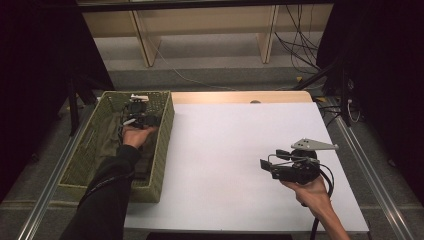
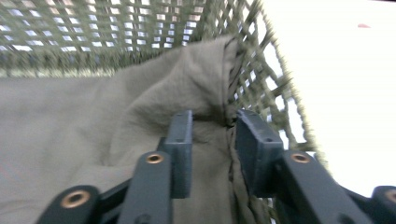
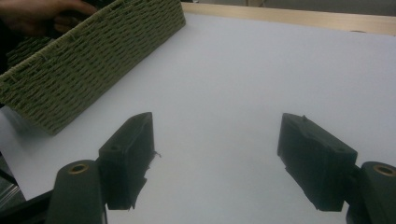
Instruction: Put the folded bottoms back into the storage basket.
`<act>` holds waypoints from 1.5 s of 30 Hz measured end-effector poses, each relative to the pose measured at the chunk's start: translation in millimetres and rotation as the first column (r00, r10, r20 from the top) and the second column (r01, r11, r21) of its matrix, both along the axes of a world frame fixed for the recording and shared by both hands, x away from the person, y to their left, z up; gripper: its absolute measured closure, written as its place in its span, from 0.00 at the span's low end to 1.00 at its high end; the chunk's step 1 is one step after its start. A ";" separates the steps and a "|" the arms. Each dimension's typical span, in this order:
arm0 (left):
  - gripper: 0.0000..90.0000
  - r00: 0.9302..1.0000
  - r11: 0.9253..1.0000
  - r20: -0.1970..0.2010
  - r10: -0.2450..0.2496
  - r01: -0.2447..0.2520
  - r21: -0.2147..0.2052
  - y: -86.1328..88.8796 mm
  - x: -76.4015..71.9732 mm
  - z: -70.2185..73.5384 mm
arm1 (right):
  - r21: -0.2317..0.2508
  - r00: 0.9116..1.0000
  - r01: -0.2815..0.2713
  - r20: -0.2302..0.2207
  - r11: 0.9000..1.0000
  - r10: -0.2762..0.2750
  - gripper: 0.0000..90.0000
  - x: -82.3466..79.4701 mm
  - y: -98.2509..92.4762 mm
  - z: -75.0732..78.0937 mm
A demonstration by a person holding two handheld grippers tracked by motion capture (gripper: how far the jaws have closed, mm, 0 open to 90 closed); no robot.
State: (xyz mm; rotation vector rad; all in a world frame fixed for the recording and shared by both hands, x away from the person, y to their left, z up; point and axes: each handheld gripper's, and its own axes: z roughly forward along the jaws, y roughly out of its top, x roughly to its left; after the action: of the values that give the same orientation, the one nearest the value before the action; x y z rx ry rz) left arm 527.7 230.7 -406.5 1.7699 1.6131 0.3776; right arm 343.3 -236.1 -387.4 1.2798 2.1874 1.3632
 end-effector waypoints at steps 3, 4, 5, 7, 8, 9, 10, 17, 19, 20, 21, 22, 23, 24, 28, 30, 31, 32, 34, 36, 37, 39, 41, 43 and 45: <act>0.59 1.000 1.000 0.010 0.003 -0.003 0.016 1.1 -4.8 11.1 | -0.003 1.000 0.001 0.006 1.000 -0.001 0.31 -0.5 0.3 0.0; 0.57 1.000 0.999 0.012 0.005 -0.006 0.033 1.1 -6.2 14.2 | -0.002 1.000 0.001 0.006 1.000 -0.001 0.31 -0.7 0.5 0.0; 0.54 1.000 0.999 0.016 0.009 -0.010 0.051 1.5 -7.5 16.9 | -0.002 1.000 -0.001 0.007 1.000 0.001 0.31 -0.7 0.6 0.0; 0.50 1.000 0.999 0.021 0.021 -0.022 0.037 4.8 -10.5 21.9 | 0.000 1.000 0.000 0.006 1.000 0.000 0.31 -0.9 1.0 -0.3; 0.48 0.999 0.999 0.028 0.023 -0.024 0.032 6.1 -12.5 24.3 | 0.000 1.000 0.001 0.006 1.000 -0.001 0.31 -1.2 1.2 -0.3; 0.46 0.999 0.999 0.034 0.029 -0.029 0.021 6.3 -15.0 26.9 | 0.001 1.000 0.003 0.005 1.000 -0.003 0.31 -1.7 1.4 0.0; 0.44 0.999 0.999 0.040 0.029 -0.030 0.015 6.2 -17.8 29.5 | 0.000 1.000 0.002 0.007 1.000 -0.002 0.31 -1.8 1.4 -0.1; 0.33 0.993 0.999 0.113 -0.033 0.037 -0.029 -6.8 -47.1 52.8 | 0.001 1.000 0.005 0.021 1.000 -0.005 0.30 -3.0 1.9 -1.8; 0.30 0.988 0.996 0.136 -0.070 0.077 -0.043 -14.0 -58.3 59.6 | 0.001 1.000 0.003 0.030 1.000 -0.003 0.30 -3.5 2.0 -2.4; 0.29 0.986 0.995 0.147 -0.074 0.083 -0.054 -16.2 -62.3 61.5 | -0.001 0.999 0.002 0.034 1.000 -0.002 0.30 -4.0 2.1 -2.5; 0.28 0.984 0.993 0.157 -0.082 0.093 -0.066 -19.1 -67.7 63.6 | 0.001 0.999 0.003 0.034 1.000 -0.003 0.30 -4.6 2.4 -2.5; 0.27 0.981 0.992 0.167 -0.096 0.109 -0.070 -22.1 -73.0 64.9 | -0.001 0.999 0.004 0.034 1.000 -0.004 0.30 -5.3 2.7 -2.2; 0.26 0.977 0.989 0.181 -0.112 0.127 -0.073 -26.3 -80.2 65.8 | 0.001 0.999 0.003 0.042 1.000 -0.003 0.30 -5.8 3.0 -2.4; 0.26 0.974 0.988 0.189 -0.122 0.138 -0.075 -28.5 -84.7 66.0 | -0.002 0.999 0.002 0.045 1.000 -0.001 0.30 -6.8 2.9 -2.2; 0.24 0.959 0.976 0.232 -0.163 0.192 -0.106 -41.9 -110.2 60.6 | -0.003 0.998 0.000 0.059 1.000 0.000 0.30 -9.6 3.7 -2.8; 0.23 0.952 0.970 0.249 -0.179 0.214 -0.118 -47.3 -119.1 56.5 | 0.001 0.998 -0.005 0.062 1.000 0.005 0.30 -10.7 4.1 -3.7; 0.23 0.949 0.968 0.252 -0.190 0.224 -0.116 -50.3 -123.3 54.5 | -0.001 0.998 -0.006 0.063 1.000 0.006 0.30 -11.2 4.5 -4.1; 0.23 0.946 0.965 0.251 -0.205 0.238 -0.109 -54.4 -126.3 53.2 | -0.001 0.998 -0.007 0.060 1.000 0.007 0.30 -11.8 5.0 -4.4; 0.22 0.937 0.959 0.270 -0.222 0.259 -0.111 -61.1 -133.3 51.5 | -0.008 0.998 -0.012 0.061 1.000 0.012 0.30 -13.0 5.6 -4.6; 0.22 0.928 0.954 0.288 -0.238 0.279 -0.111 -67.9 -139.7 49.4 | -0.006 0.998 -0.015 0.064 1.000 0.015 0.30 -14.2 6.4 -5.0; 0.21 0.924 0.952 0.296 -0.243 0.286 -0.110 -70.9 -143.1 47.7 | -0.008 0.998 -0.016 0.067 1.000 0.016 0.30 -14.8 6.4 -5.3; 0.21 0.916 0.947 0.308 -0.258 0.303 -0.107 -78.4 -151.4 42.1 | -0.009 0.997 -0.015 0.070 1.000 0.016 0.30 -16.3 6.0 -5.7; 0.20 0.907 0.940 0.316 -0.279 0.326 -0.104 -83.2 -158.0 37.9 | -0.006 0.997 -0.016 0.072 1.000 0.016 0.30 -17.9 5.3 -6.2; 0.20 0.899 0.935 0.332 -0.285 0.337 -0.110 -87.4 -164.9 32.9 | -0.002 0.997 -0.015 0.076 1.000 0.015 0.30 -19.8 4.6 -7.0; 0.20 0.892 0.931 0.345 -0.293 0.348 -0.111 -90.3 -170.9 27.7 | -0.001 0.997 -0.016 0.080 1.000 0.016 0.30 -21.8 4.1 -7.7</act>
State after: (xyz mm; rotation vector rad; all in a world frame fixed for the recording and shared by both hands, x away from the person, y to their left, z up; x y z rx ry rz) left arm 356.8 140.4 -378.8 1.7026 1.0663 0.3395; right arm 321.5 -232.0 -395.2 1.1882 2.1488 1.3948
